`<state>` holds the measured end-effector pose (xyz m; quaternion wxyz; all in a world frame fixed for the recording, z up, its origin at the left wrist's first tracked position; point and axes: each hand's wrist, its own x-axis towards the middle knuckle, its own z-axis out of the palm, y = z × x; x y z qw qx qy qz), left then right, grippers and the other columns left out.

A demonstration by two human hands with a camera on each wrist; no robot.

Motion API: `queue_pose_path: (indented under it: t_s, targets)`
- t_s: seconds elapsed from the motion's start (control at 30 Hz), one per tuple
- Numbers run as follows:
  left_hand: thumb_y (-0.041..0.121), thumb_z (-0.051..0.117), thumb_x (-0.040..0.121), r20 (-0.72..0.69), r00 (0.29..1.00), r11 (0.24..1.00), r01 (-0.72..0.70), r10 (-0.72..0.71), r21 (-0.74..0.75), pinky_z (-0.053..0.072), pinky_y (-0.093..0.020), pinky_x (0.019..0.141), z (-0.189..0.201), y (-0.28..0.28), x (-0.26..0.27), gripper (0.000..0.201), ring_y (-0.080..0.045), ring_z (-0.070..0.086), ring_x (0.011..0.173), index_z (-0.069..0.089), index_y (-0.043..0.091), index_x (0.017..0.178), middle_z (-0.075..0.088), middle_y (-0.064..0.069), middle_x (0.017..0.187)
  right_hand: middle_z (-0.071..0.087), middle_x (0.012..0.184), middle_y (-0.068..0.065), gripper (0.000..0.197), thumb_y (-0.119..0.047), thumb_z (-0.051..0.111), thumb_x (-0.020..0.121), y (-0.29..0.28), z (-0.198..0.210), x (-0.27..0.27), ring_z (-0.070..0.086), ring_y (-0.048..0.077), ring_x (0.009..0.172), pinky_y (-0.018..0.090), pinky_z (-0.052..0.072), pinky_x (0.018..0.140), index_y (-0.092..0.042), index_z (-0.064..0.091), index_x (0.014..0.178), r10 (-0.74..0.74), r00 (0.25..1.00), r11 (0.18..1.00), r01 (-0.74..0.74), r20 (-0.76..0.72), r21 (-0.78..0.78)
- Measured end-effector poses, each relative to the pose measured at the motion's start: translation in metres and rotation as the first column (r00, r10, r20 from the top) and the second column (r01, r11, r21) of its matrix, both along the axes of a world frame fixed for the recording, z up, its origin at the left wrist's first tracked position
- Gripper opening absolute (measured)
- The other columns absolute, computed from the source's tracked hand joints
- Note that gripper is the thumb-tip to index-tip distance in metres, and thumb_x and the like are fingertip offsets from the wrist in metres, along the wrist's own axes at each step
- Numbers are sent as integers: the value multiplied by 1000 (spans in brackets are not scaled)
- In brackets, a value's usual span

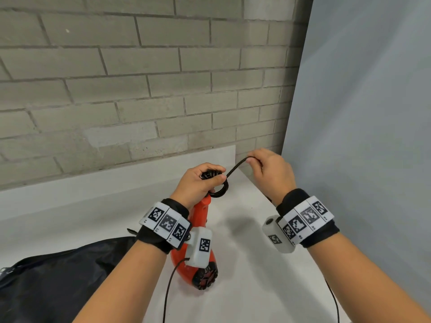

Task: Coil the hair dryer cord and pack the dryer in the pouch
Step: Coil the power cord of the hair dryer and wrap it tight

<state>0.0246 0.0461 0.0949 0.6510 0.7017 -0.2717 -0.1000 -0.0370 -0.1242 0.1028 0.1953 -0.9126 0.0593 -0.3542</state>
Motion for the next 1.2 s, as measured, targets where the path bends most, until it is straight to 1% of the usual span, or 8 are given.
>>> queue_pose_path:
  t_s: [0.13,0.33,0.43,0.73,0.83,1.0,1.13,1.2]
  targets:
    - [9,65,81,13,999,997,49,-50,52,48,-14,57,3,0,-2,14,-2,53,49,66,23,84,61,0,73,67,75,2,33,-29,38,86,21,15,-15,62,23,66,26,41,57,-13,67,85,76,981,979,-39,180,-198]
    - [15,65,81,-1,988,978,150,-152,145,49,-20,68,7,4,-6,21,-12,59,70,66,23,101,68,-23,101,67,74,0,33,-29,36,85,29,23,-20,62,21,68,26,42,58,-15,66,83,89,977,984,-57,192,-168]
    - [13,63,82,2,985,975,173,-175,138,47,-20,65,7,4,-10,20,-8,53,59,67,17,101,66,-28,101,67,75,-1,32,-28,37,85,30,24,-22,61,19,68,23,39,59,-15,67,83,86,976,987,-56,199,-153]
    - [14,63,82,-29,992,991,-124,122,-42,45,-22,61,-3,-2,-5,12,3,53,46,67,25,82,65,-1,77,72,81,-1,21,-26,53,90,-3,4,-19,44,19,80,39,43,76,-18,71,99,85,989,996,-89,-121,-25]
    - [14,65,81,-25,983,982,-185,184,-49,44,-22,60,-2,-5,-5,13,4,53,45,67,26,76,64,2,71,57,72,-6,14,-11,53,89,-7,-16,-15,54,19,72,31,45,73,-14,67,92,201,927,975,-158,-316,157]
    - [16,66,80,-46,970,970,-242,240,-32,47,-25,61,-2,-9,-4,13,-4,56,56,68,26,71,66,3,72,62,90,9,18,-5,52,88,1,-38,-15,61,-3,59,6,44,61,-20,55,79,317,895,917,-204,-315,344]
    - [19,67,80,-88,959,961,-273,268,-48,47,-26,61,-1,-7,-3,8,-16,58,68,68,25,74,68,3,78,58,73,3,21,-5,56,87,18,-26,-21,59,10,56,27,55,57,-22,52,74,349,931,835,-256,-110,487]
    - [19,65,81,-100,962,963,-261,254,-61,45,-22,57,0,-5,-3,10,-13,55,63,68,26,74,67,4,76,56,65,2,23,-2,55,86,28,-19,-25,58,6,49,24,56,53,-20,52,74,387,921,748,-332,28,575]
